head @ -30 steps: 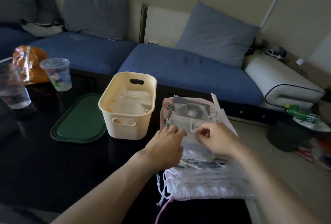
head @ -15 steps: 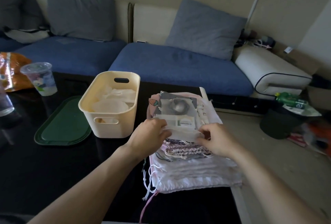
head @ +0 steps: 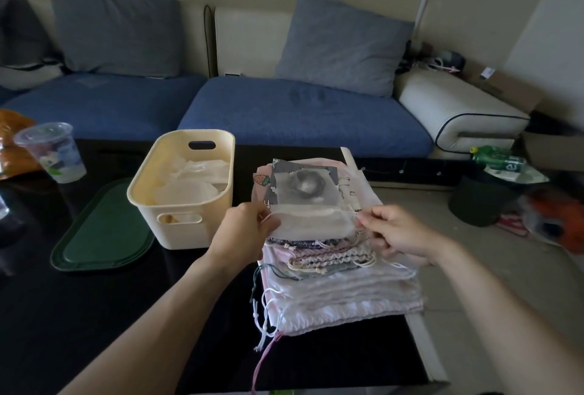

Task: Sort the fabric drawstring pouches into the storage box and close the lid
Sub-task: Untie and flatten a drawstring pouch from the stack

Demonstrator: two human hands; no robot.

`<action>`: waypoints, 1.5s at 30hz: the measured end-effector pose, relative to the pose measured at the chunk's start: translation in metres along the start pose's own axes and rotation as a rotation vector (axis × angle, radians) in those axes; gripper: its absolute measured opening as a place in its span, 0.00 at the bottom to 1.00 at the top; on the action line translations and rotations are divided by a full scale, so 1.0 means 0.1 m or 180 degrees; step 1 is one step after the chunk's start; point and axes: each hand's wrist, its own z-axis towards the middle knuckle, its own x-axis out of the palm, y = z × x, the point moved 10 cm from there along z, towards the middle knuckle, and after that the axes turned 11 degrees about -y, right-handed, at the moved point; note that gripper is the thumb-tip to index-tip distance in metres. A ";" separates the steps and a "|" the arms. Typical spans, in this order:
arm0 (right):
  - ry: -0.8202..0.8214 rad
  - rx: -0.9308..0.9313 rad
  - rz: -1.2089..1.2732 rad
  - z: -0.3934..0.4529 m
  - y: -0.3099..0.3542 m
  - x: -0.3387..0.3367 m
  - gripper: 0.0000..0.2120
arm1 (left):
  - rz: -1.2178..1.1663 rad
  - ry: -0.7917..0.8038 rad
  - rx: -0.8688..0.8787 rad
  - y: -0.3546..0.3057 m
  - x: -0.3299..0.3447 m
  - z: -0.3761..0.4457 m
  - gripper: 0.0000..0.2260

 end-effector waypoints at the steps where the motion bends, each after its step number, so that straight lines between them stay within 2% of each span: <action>1: 0.0093 0.0200 0.0292 -0.02 -0.03 0.01 0.13 | 0.0158 0.0047 -0.0004 0.04 0.02 0.01 0.11; 3: 0.0181 0.0487 0.0800 -0.05 -0.07 -0.01 0.14 | 0.0414 0.0176 0.0033 0.08 0.07 0.02 0.15; 5: 0.0125 0.0503 0.1105 -0.06 -0.04 -0.05 0.14 | 0.0570 0.0284 0.0055 0.09 0.09 0.02 0.21; 8: -0.0194 0.0387 0.1572 -0.02 0.04 -0.14 0.16 | 0.0476 0.0288 -0.0035 0.09 0.07 0.02 0.28; 10: -0.0469 0.0394 0.2165 -0.01 0.07 -0.19 0.20 | 0.0267 0.0227 -0.0208 0.11 0.03 0.03 0.31; 13: -0.0753 0.0417 0.3039 -0.01 0.11 -0.25 0.24 | -0.0465 0.0092 -0.0501 0.09 -0.03 0.04 0.29; 16: -0.0790 0.0399 0.3741 -0.03 0.21 -0.27 0.19 | -0.1703 -0.0447 -0.0810 0.05 -0.17 0.06 0.20; 18: -0.0685 0.0293 0.4161 -0.06 0.32 -0.26 0.19 | -0.2616 -0.0559 -0.1061 0.02 -0.17 0.04 0.18; 22: -0.0530 0.0193 0.4092 -0.08 0.45 -0.11 0.21 | -0.3930 -0.0256 -0.1285 -0.18 -0.09 0.01 0.11; 25: -0.0143 0.0412 0.3947 -0.07 0.47 0.09 0.19 | -0.4290 -0.0055 -0.1654 -0.21 -0.01 -0.05 0.21; 28: 0.0166 0.0535 0.3326 -0.07 0.45 0.26 0.12 | -0.4639 0.0300 -0.1906 -0.26 0.10 -0.11 0.21; 31: 0.0212 0.0563 0.2556 -0.07 0.35 0.36 0.10 | -0.4920 0.0561 -0.2055 -0.32 0.17 -0.13 0.19; 35: 0.0274 0.0436 0.2152 -0.09 0.34 0.35 0.04 | -0.4689 0.0986 -0.2070 -0.35 0.24 -0.16 0.17; 38: 0.0295 0.0304 0.1886 -0.10 0.34 0.29 0.09 | -0.3858 0.1304 -0.1922 -0.35 0.27 -0.22 0.15; 42: 0.0327 0.0353 0.1556 -0.12 0.29 0.22 0.09 | -0.2777 0.1204 -0.1585 -0.25 0.22 -0.21 0.17; 45: 0.0146 0.0421 0.1117 -0.11 0.20 0.17 0.11 | -0.1996 0.1017 -0.1199 -0.20 0.19 -0.17 0.18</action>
